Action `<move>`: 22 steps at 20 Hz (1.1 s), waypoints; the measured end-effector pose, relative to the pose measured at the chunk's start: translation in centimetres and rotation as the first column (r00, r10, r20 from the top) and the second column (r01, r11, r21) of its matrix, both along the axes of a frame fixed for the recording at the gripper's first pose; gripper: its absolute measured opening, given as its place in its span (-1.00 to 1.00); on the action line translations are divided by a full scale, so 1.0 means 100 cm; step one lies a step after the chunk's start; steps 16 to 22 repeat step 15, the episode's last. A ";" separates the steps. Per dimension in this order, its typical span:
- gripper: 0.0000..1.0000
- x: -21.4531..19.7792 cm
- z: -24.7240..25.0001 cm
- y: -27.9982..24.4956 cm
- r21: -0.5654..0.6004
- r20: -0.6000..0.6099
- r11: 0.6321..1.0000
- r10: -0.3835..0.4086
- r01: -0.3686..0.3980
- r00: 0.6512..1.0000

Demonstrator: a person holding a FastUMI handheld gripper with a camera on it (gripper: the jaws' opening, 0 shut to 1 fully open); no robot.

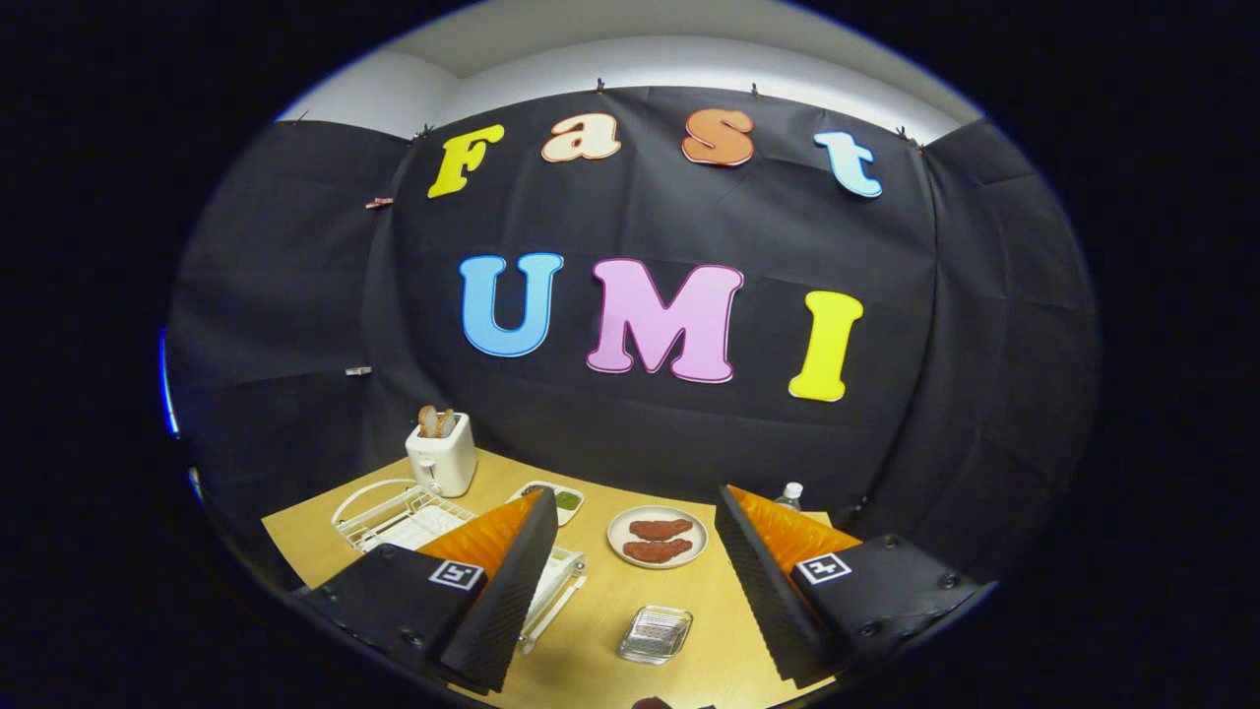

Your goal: Take the plate from the dish rack, then take the spoon from the basket and place it into the plate.

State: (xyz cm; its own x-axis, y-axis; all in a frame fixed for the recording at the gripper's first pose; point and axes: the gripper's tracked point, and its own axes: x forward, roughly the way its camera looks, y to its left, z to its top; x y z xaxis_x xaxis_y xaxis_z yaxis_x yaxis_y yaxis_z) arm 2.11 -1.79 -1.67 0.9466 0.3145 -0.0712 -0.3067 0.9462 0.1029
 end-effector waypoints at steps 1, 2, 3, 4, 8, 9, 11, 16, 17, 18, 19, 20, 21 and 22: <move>0.97 -0.001 0.000 -0.003 0.004 0.008 1.000 -0.002 0.002 1.000; 0.96 -0.002 -0.001 -0.007 0.006 0.011 1.000 -0.001 0.001 1.000; 0.94 -0.002 -0.001 -0.008 0.005 0.013 1.000 0.004 -0.004 1.000; 0.92 -0.002 -0.002 -0.011 0.004 0.015 1.000 0.007 -0.007 1.000; 0.93 -0.002 -0.002 -0.017 0.001 0.021 1.000 0.022 -0.022 1.000; 0.92 -0.001 -0.002 -0.018 -0.002 0.026 1.000 0.022 -0.022 0.999; 0.93 -0.001 -0.001 -0.017 0.000 0.031 1.000 0.027 -0.027 0.999; 0.93 -0.003 -0.004 -0.018 -0.003 0.030 1.000 0.027 -0.026 0.999; 0.93 -0.003 -0.004 -0.018 -0.003 0.030 1.000 0.027 -0.026 0.999; 0.93 -0.003 -0.004 -0.018 -0.003 0.030 1.000 0.027 -0.026 0.999; 0.93 -0.003 -0.004 -0.018 -0.003 0.030 1.000 0.027 -0.026 0.999; 0.93 -0.003 -0.004 -0.018 -0.003 0.030 1.000 0.027 -0.026 0.999; 0.93 -0.003 -0.004 -0.018 -0.003 0.030 1.000 0.027 -0.026 0.999; 0.93 -0.003 -0.004 -0.018 -0.003 0.030 1.000 0.027 -0.026 0.999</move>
